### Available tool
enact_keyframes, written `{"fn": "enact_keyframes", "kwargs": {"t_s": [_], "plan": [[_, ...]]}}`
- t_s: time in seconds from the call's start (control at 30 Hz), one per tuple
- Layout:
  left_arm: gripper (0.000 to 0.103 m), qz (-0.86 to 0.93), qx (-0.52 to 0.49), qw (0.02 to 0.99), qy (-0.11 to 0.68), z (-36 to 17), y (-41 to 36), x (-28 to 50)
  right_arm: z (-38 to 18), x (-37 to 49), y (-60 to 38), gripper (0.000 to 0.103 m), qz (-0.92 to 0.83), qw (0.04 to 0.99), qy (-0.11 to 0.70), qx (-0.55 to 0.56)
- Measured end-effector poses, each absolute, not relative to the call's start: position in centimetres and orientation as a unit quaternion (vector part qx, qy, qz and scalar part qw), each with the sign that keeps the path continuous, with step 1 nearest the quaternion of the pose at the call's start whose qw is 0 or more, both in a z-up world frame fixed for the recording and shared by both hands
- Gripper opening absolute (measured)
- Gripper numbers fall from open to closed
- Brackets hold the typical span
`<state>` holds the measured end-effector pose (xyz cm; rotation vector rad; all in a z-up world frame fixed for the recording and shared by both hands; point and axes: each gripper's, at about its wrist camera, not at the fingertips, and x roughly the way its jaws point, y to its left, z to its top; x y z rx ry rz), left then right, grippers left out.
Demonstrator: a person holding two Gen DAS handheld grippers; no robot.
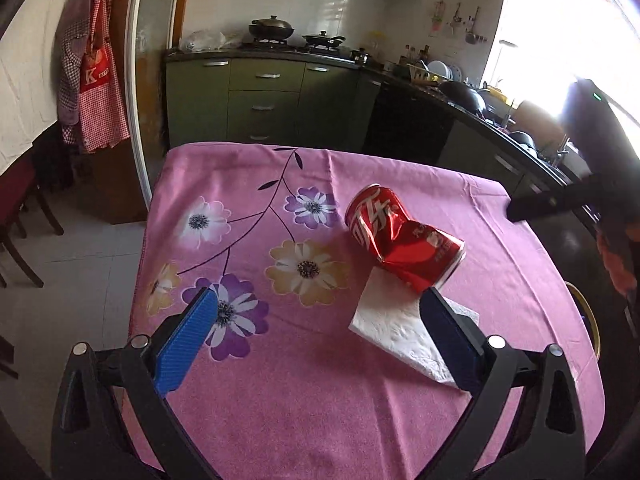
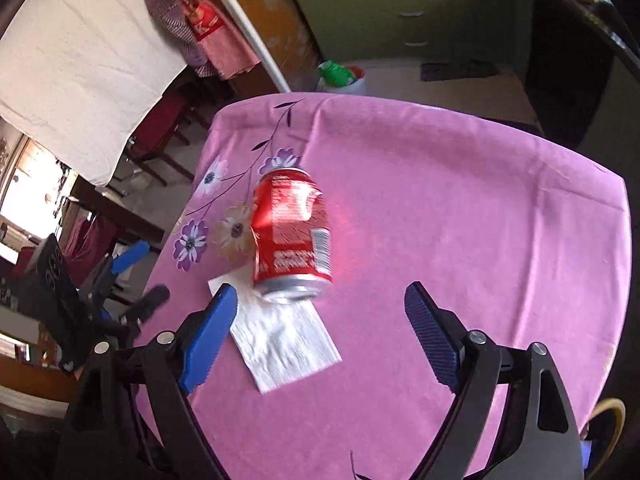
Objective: Collect trash
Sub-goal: 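Grasp the red Coke can with the right gripper, then carry the Coke can over the bin and open the right gripper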
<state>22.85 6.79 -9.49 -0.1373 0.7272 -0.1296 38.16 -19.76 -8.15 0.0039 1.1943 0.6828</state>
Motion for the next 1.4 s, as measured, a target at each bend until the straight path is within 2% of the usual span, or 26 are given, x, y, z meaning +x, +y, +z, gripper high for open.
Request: {"fn": "enact_keyframes", "kwargs": {"t_s": [0.2, 0.5, 0.73, 0.87, 1.1, 1.4], "plan": [[0.096, -0.062, -0.036, 0.931, 0.357, -10.4, 6.1, 23.0, -11.4, 43.2, -13.2, 0.092, 0.314, 0.716, 0.622, -0.034], [0.096, -0.089, -0.048, 0.927, 0.362, -10.7, 5.9, 22.8, -14.9, 44.2, -10.1, 0.091, 0.289, 0.690, 0.658, -0.094], [0.096, -0.094, -0.043, 0.925, 0.366, -11.1, 5.6, 22.7, -16.4, 44.2, -8.0, 0.085, 0.283, 0.676, 0.669, -0.124], [0.096, -0.094, -0.043, 0.923, 0.370, -11.3, 5.5, 22.8, -17.4, 44.0, -7.0, 0.073, 0.277, 0.669, 0.676, -0.137], [0.096, -0.096, -0.044, 0.921, 0.375, -11.5, 5.5, 22.8, -16.9, 43.7, -7.0, 0.073, 0.277, 0.679, 0.666, -0.136], [0.096, -0.102, -0.036, 0.919, 0.379, -11.8, 5.0, 22.9, -12.5, 41.9, -11.8, 0.073, 0.276, 0.701, 0.647, -0.115]]}}
